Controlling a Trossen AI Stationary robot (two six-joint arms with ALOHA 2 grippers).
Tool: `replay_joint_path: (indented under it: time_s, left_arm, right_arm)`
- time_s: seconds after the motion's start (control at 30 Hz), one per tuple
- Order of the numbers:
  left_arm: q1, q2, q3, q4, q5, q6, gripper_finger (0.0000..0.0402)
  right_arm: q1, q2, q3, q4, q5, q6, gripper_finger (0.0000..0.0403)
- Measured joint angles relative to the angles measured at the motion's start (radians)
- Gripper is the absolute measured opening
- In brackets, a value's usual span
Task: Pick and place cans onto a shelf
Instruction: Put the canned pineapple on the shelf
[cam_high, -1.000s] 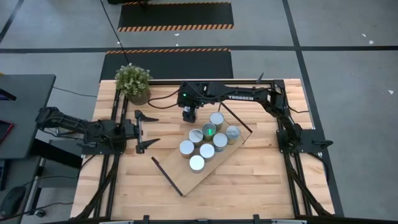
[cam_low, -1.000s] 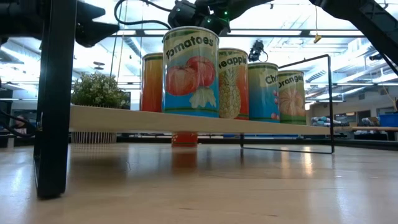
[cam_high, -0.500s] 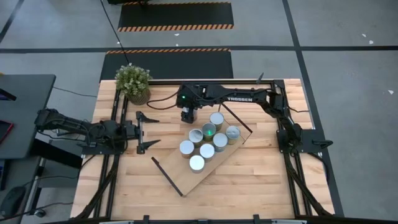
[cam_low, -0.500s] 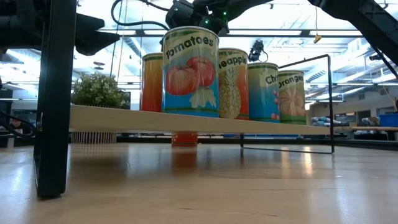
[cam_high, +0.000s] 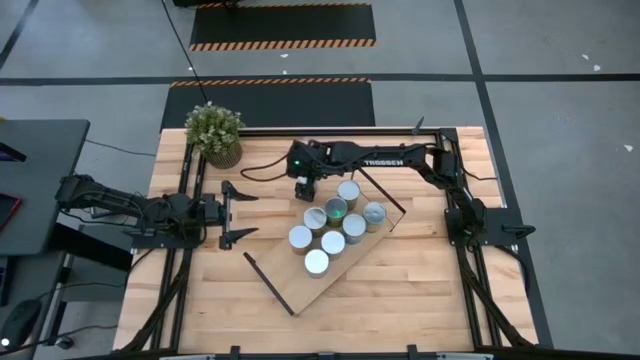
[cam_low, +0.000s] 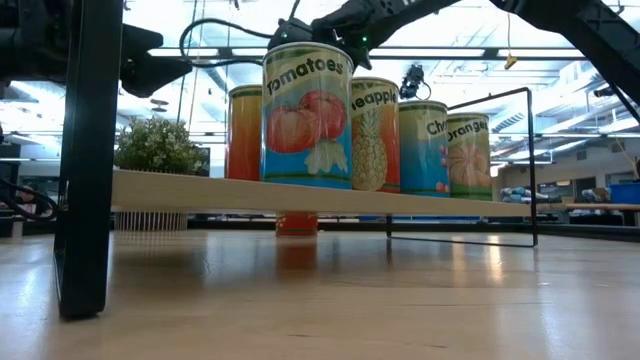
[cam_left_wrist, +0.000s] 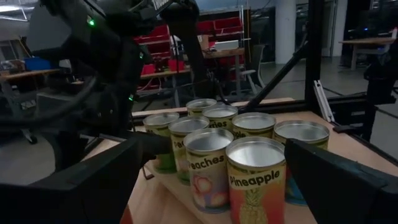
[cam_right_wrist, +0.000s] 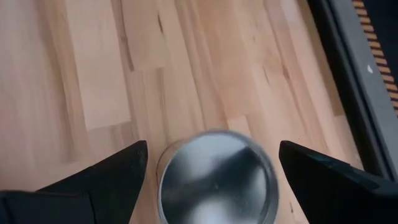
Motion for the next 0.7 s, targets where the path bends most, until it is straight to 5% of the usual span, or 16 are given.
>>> replay_joint_path:
  time_s: [0.7]
  left_arm:
    - [0.000,0.000,0.000,0.001,-0.008,-0.001,0.0400]
  right_arm:
    - [-0.029,0.010,0.000,-0.056,-0.050,0.037,0.0365]
